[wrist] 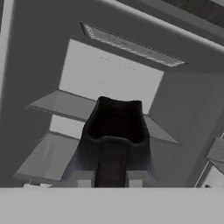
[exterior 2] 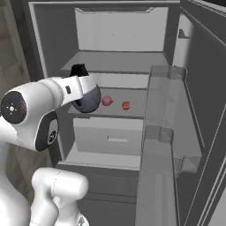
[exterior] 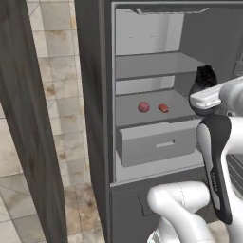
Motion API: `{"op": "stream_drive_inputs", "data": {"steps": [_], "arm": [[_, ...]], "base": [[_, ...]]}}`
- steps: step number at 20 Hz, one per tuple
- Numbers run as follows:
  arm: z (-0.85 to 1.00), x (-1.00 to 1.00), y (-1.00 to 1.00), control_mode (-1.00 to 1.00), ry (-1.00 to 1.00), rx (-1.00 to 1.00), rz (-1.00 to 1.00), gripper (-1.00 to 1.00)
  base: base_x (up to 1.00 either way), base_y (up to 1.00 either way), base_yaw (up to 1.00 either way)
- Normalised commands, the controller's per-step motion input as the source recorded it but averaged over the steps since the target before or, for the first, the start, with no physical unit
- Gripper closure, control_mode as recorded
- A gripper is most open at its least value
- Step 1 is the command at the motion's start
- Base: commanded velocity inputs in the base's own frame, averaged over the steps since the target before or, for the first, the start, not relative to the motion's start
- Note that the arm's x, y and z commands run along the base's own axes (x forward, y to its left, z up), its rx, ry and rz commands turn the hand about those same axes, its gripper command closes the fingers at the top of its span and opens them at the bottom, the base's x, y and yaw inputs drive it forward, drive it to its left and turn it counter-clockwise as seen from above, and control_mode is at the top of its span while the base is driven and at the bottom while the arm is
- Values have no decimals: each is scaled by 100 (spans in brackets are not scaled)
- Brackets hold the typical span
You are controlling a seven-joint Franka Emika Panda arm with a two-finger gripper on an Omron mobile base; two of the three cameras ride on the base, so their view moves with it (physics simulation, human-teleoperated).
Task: Move the pork loin and onion from the top shelf to the second highest shelf to make space. Then, place the pitcher from the counter on the cleared top shelf.
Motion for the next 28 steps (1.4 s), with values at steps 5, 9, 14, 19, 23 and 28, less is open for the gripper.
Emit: {"op": "stream_drive_inputs", "data": {"steps": [5,9,14,19,23,28], "arm": [[54,13,0,-100,-4,0,-2,100],[35,26,0,-100,5,7,-1,100],[4,46,-14,-100,19,22,0,100],[0,60,-5,-100,7,23,0,100],[3,42,0,-100,-3,11,0,100],[0,10,0,-100,-22,-1,0,100]], "base": [[0,0,0],[0,0,0],[0,0,0],[0,0,0],[0,0,0],[0,0,0]]}}
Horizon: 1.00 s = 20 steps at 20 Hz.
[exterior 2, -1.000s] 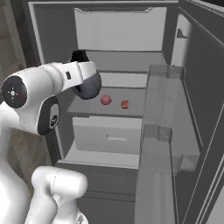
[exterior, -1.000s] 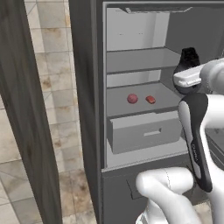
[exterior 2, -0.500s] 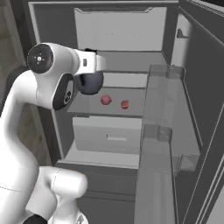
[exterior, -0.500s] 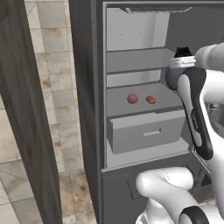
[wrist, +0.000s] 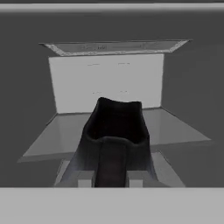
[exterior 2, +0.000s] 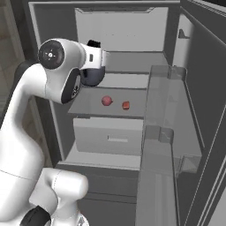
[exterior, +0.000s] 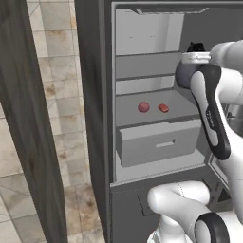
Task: Move the pork loin and onion from the top shelf to the second highest shelf to make space. Then, place the pitcher from the counter on the cleared top shelf.
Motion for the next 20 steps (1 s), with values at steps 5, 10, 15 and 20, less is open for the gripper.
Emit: {"op": "stream_drive_inputs", "data": {"steps": [5,10,15,20], "arm": [[4,13,0,-100,-17,-5,0,100],[9,25,0,-100,-9,-7,0,100],[16,37,0,-100,0,-7,0,100],[4,51,-1,-100,4,-4,0,100]], "base": [[0,0,0],[0,0,0],[0,0,0],[0,0,0]]}}
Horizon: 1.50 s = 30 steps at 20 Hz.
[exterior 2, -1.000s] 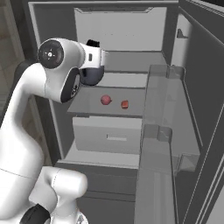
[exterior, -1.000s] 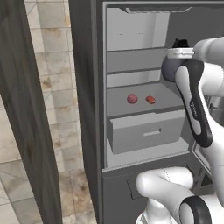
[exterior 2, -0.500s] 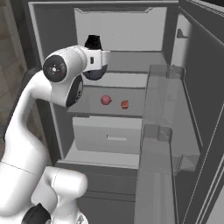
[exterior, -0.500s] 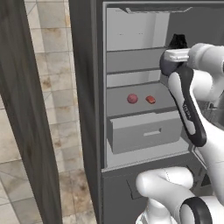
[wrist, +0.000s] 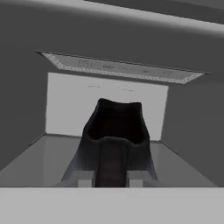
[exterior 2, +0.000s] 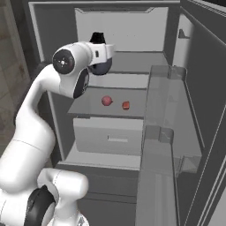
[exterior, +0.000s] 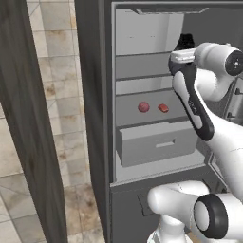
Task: Move the pork loin and onion from the top shelf to the second highest shelf to make space. Then, place the pitcher from the counter on the cleared top shelf.
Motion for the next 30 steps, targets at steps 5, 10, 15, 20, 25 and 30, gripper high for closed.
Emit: {"op": "stream_drive_inputs", "data": {"steps": [5,10,15,20,25,30], "arm": [[-1,67,-9,-100,3,0,0,100],[-5,68,-10,-100,0,0,0,100],[-20,57,-2,-100,0,0,0,100],[-28,51,0,-100,0,0,0,100],[-23,51,0,-100,0,0,0,100],[-11,49,0,-100,0,0,0,100]], "base": [[0,0,0],[0,0,0],[0,0,0],[0,0,0],[0,0,0],[0,0,0]]}}
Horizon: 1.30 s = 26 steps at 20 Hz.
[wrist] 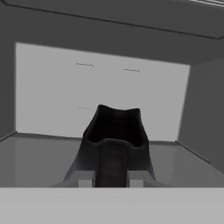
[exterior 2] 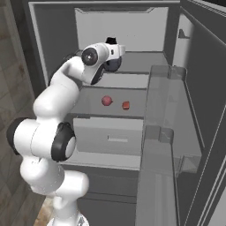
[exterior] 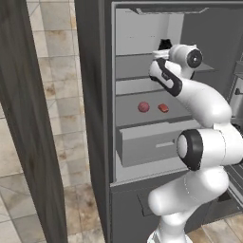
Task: Move the pork loin and onion from the top shelf to the second highest shelf to make space. Then, place the pitcher from the counter on the cleared top shelf.
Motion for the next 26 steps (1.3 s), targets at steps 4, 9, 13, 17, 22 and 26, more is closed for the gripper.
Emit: {"op": "stream_drive_inputs", "data": {"steps": [4,9,13,17,22,26], "arm": [[-2,47,0,-100,0,0,0,100],[-3,44,-3,-100,0,0,0,100],[-10,41,-1,-100,0,0,1,100],[-14,38,0,-100,0,-2,2,-100],[-21,25,0,-100,-1,-5,3,-100],[-26,1,0,-100,-7,-7,5,-100]], "base": [[0,0,0],[0,0,0],[0,0,0],[0,0,0],[0,0,0],[0,0,0]]}}
